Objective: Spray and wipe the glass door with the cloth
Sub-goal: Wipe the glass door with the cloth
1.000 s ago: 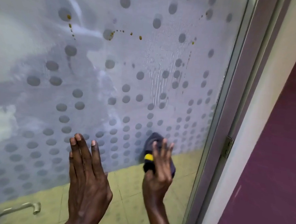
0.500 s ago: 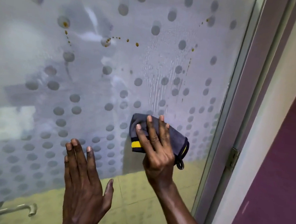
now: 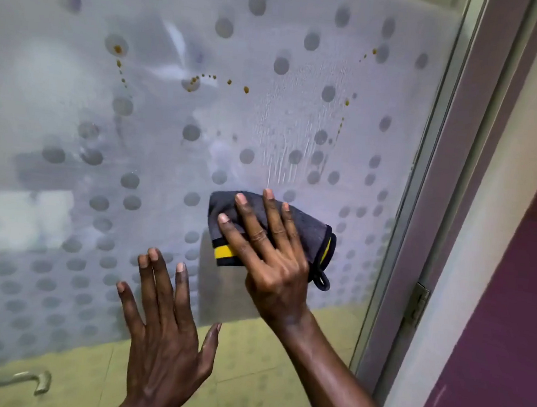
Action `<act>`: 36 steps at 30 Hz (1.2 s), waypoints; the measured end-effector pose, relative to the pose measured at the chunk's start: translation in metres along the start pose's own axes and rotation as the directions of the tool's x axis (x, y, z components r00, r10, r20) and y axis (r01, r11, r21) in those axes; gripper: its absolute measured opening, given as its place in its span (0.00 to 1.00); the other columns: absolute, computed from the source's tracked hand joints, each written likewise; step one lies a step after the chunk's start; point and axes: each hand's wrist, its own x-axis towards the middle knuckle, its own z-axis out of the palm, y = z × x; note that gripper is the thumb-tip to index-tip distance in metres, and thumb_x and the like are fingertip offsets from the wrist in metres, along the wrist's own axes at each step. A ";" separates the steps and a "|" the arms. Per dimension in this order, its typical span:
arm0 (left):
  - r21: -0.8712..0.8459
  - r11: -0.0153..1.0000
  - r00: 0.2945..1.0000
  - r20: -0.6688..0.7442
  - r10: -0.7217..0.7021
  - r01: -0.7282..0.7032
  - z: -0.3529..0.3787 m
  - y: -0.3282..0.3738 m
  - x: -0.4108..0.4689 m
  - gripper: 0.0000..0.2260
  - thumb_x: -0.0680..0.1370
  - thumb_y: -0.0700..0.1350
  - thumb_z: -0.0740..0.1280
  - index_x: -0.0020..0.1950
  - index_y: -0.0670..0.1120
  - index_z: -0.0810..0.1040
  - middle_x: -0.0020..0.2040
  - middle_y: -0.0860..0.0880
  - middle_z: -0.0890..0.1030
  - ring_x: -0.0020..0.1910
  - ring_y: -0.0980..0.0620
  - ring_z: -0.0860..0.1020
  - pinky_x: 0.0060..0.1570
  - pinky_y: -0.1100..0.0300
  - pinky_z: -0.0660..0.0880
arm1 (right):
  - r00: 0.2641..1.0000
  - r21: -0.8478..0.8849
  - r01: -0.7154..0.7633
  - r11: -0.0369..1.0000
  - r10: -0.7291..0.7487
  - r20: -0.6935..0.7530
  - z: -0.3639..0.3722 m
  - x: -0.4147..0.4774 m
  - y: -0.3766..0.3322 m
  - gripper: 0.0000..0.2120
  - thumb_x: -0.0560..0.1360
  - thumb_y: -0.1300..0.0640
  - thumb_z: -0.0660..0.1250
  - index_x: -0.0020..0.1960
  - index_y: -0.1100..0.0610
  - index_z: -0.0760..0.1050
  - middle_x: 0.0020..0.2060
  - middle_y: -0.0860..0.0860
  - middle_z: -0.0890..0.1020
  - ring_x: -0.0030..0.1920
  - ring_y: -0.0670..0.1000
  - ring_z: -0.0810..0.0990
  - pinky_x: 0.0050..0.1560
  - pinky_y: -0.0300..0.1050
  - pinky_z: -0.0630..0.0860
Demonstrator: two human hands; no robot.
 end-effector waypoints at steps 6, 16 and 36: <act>-0.047 0.999 1.000 -0.023 0.012 -0.013 -0.009 0.011 0.013 0.52 0.78 0.61 0.69 0.90 0.33 0.50 0.89 0.26 0.46 0.90 0.25 0.46 0.85 0.22 0.52 | 0.770 0.095 -0.571 0.816 0.571 -0.285 -0.019 0.043 0.070 0.37 0.71 0.78 0.60 0.77 0.58 0.78 0.79 0.60 0.76 0.83 0.67 0.70 0.77 0.69 0.74; -0.021 1.000 1.000 0.008 0.011 -0.011 -0.020 0.013 0.032 0.51 0.78 0.59 0.71 0.89 0.32 0.52 0.90 0.26 0.48 0.90 0.24 0.50 0.83 0.22 0.60 | 1.000 -0.066 0.002 0.998 -0.004 -0.016 -0.014 0.027 0.038 0.35 0.77 0.78 0.65 0.79 0.54 0.76 0.80 0.57 0.75 0.84 0.68 0.68 0.79 0.69 0.71; -0.034 0.999 0.998 -0.060 0.019 -0.021 -0.027 0.046 0.068 0.50 0.78 0.58 0.73 0.89 0.32 0.55 0.90 0.27 0.48 0.91 0.27 0.49 0.86 0.30 0.58 | 0.783 0.117 -0.548 0.828 0.557 -0.278 -0.046 0.104 0.123 0.37 0.73 0.76 0.59 0.77 0.54 0.78 0.80 0.57 0.76 0.84 0.67 0.68 0.81 0.60 0.72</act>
